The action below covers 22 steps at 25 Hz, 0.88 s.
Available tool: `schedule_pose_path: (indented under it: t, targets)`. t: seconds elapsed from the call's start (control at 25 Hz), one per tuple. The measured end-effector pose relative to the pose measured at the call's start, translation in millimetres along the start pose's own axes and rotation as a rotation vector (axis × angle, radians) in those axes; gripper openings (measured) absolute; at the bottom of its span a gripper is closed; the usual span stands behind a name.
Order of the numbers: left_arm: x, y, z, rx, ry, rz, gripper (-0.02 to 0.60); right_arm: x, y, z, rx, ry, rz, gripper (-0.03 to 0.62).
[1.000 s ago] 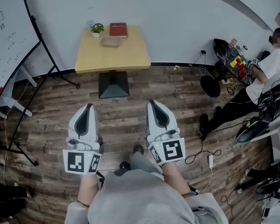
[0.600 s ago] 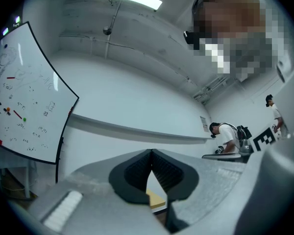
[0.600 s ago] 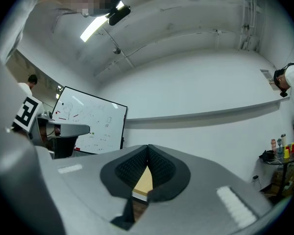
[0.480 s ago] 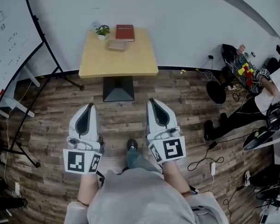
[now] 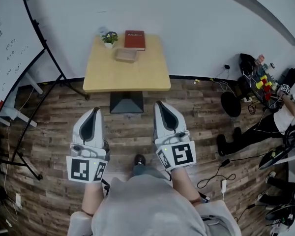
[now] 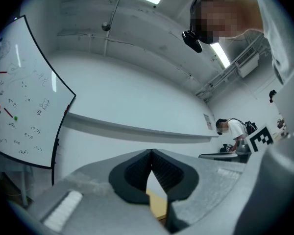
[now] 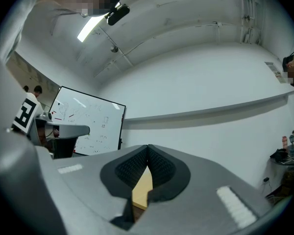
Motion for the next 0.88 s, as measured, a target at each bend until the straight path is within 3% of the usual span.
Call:
schedule_pose_path:
  t: [0.52, 0.88]
  targets:
    - [-9.4, -80.5, 11.1, 0.035, 0.008, -0.028, 0.005, 61.6, -58.3, 6.2, 0.015, 0.009, -0.016, 0.0]
    - [-1.4, -109.5, 27.1, 0.029, 0.004, -0.036, 0.005, 88.3, -76.6, 18.1, 0.022, -0.012, -0.041, 0.0]
Point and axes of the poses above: the fingertips, and each gripper's own axes: y backward along the fingers, x to its right, z out of its underside, the point moved 3 cm from there along y, backward along the fingers, and after that the axes turned 9 degrees about -z, right-handed, at the moved point
